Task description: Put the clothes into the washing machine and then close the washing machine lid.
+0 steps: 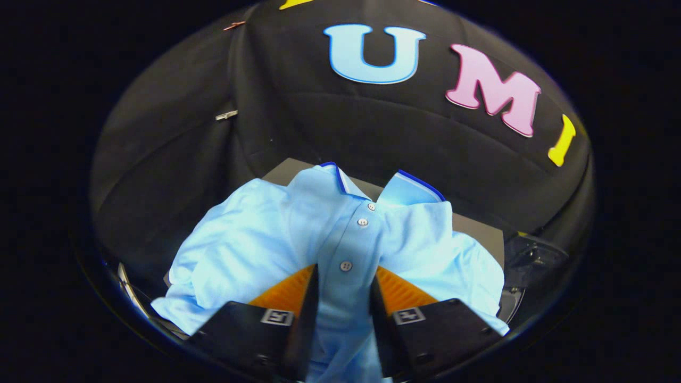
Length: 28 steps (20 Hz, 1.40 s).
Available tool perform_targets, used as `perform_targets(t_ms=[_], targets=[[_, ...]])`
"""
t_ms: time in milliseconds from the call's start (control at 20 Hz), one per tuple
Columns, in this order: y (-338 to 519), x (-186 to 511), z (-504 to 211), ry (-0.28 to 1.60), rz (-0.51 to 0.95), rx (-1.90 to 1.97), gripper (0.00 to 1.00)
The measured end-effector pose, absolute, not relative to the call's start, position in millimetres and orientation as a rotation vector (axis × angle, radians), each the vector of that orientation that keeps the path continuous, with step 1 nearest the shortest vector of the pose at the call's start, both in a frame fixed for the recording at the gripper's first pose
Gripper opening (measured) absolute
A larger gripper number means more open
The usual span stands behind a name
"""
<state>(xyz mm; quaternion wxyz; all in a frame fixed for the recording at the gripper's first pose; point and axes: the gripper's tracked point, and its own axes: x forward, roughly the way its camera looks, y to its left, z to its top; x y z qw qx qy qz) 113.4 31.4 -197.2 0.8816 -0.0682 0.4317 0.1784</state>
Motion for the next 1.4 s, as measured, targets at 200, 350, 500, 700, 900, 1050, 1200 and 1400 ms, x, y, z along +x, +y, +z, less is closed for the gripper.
perform_targets(t_ms=[200, 350, 500, 700, 900, 1050, 1200, 1400], targets=[[27.8, 114.4, -185.2, 0.895, 0.339, -0.144, 0.17], [23.2, 113.4, -182.8, 0.868, 0.312, -0.208, 0.05], [24.4, 106.6, -176.5, 0.854, 0.306, -0.204, 0.05], [22.6, 101.0, -152.0, 0.808, 0.322, -0.143, 0.05], [16.2, 79.7, -135.8, 0.794, 0.421, -0.088, 0.05], [0.7, 66.3, -124.4, 0.776, 0.512, -0.066, 0.05], [-20.6, 57.9, -120.4, 0.795, 0.558, -0.016, 0.05], [-39.1, 59.4, -106.6, 0.788, 0.619, 0.04, 0.05]])
